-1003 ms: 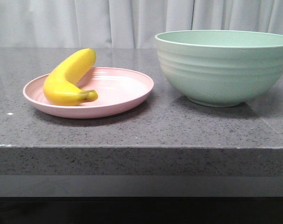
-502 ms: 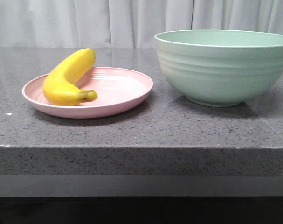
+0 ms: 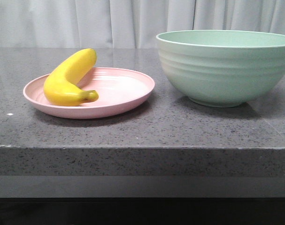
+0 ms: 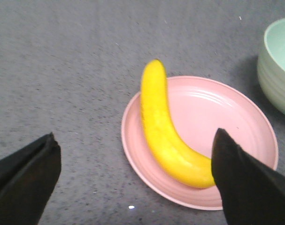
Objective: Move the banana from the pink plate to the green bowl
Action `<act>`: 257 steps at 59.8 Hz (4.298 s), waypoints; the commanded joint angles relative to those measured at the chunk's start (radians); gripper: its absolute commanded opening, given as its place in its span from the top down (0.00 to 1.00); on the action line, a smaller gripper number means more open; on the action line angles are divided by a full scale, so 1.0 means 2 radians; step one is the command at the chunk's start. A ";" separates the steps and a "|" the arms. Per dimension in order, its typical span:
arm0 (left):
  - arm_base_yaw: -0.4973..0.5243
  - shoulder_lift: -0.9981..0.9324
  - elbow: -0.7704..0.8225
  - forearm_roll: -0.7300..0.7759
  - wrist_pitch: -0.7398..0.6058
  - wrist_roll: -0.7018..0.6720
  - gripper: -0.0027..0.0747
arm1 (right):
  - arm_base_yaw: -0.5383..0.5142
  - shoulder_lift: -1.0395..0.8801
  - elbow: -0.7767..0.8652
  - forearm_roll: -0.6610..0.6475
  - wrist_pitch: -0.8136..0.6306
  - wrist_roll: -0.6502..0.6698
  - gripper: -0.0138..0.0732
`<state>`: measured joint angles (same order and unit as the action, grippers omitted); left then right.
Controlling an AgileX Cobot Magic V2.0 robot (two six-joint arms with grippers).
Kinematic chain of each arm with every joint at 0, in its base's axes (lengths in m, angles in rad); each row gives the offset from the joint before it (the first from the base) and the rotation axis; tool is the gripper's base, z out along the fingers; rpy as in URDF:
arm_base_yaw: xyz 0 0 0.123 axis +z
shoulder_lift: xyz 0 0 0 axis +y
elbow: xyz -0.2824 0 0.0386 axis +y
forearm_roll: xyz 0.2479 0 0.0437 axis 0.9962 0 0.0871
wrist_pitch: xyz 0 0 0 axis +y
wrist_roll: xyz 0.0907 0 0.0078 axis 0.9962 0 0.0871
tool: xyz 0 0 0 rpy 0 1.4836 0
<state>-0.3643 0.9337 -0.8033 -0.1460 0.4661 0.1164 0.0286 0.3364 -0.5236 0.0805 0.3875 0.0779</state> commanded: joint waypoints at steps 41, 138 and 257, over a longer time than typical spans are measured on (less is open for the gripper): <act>-0.047 0.295 -0.190 -0.018 0.092 -0.084 0.16 | -0.003 0.008 -0.018 -0.004 -0.037 0.000 0.09; -0.245 0.235 -0.312 -0.012 0.078 -0.054 0.82 | 0.001 0.092 -0.019 0.279 -0.014 -0.022 0.09; -0.288 0.240 -0.312 -0.012 0.090 -0.054 0.25 | 0.057 0.469 -0.326 0.597 0.052 -0.520 0.71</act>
<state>-0.9342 1.4461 -1.3980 -0.1540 0.7133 0.0099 0.1434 1.2446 -1.0579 1.3539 0.5236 -0.9439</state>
